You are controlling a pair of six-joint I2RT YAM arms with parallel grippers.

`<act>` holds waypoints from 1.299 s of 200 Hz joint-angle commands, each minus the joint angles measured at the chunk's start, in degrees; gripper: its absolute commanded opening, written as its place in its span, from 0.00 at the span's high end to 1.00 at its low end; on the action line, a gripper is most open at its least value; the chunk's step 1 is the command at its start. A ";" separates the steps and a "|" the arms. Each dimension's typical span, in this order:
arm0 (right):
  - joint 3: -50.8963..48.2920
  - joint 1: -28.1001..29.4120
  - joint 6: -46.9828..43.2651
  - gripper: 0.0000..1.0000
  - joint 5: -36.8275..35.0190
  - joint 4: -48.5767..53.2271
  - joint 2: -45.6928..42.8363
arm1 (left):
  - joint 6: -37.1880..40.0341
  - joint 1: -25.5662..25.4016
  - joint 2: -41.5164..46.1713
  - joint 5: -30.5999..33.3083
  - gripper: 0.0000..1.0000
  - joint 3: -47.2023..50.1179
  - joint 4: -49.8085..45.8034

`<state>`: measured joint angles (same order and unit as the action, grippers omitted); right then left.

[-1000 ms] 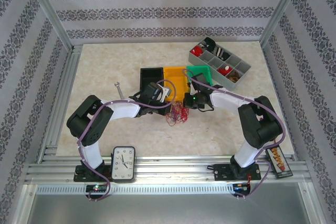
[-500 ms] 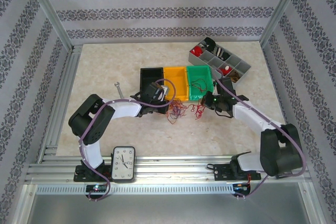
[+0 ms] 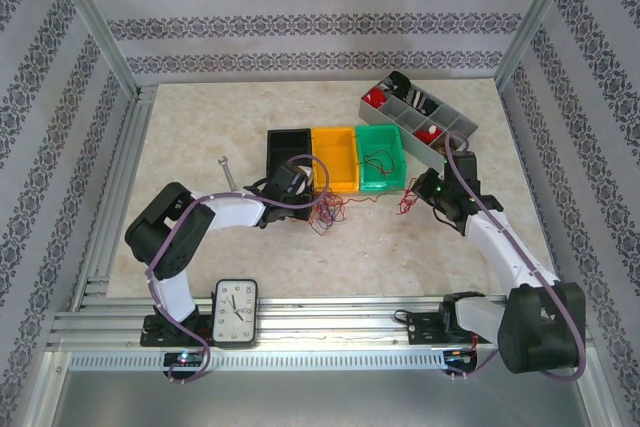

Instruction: Untangle the cables

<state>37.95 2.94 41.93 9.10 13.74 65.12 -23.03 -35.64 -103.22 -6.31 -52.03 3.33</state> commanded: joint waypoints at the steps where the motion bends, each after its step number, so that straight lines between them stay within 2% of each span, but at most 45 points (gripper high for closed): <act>1: -0.61 -1.62 0.85 1.00 -2.92 -0.75 -0.50 | 0.13 1.18 0.47 3.38 1.00 2.28 -6.75; 14: 0.06 -1.62 -0.63 1.00 -0.11 -0.82 0.32 | 0.39 1.19 1.10 0.49 1.00 2.46 -5.20; 28: 0.33 -1.71 -0.97 1.00 -1.79 0.20 0.30 | 0.11 1.18 1.91 0.20 1.00 2.64 -4.79; 52: -0.75 -4.27 0.06 1.00 -4.96 1.01 -1.19 | 0.34 1.60 2.24 4.45 1.00 3.18 -6.79; 109: -1.63 -13.80 -0.75 0.99 -3.38 3.19 -0.06 | -3.91 2.32 3.72 14.28 1.00 4.81 -11.18; 140: -0.82 -15.66 -2.94 0.96 -3.29 3.73 1.86 | -5.59 2.94 4.34 17.29 1.00 5.10 -12.59; 160: -0.61 -15.75 -4.23 0.93 -1.48 3.33 3.04 | -5.14 3.21 4.34 16.50 1.00 4.97 -12.68; 181: -0.93 -15.27 -5.18 0.92 3.06 2.04 5.31 | -2.87 3.20 4.69 12.56 1.00 5.25 -10.18; 203: -0.80 -12.21 -7.03 0.92 5.11 1.99 7.61 | -1.64 3.11 6.06 9.67 1.00 6.30 -6.56; 220: -0.73 -9.09 -8.62 0.92 6.51 1.52 7.76 | 0.62 2.99 7.76 4.39 1.00 7.20 -3.06; 246: -0.70 -5.33 -9.74 0.92 7.50 0.41 6.21 | 2.99 2.77 11.69 2.38 0.57 6.26 -2.94; 260: -0.45 -3.99 -10.75 0.92 8.30 0.07 5.75 | 4.02 2.77 14.44 3.35 0.47 5.38 -3.16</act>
<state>36.25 -3.01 34.22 14.98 15.53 72.47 -22.46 -32.93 -93.73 -1.52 -45.60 -0.05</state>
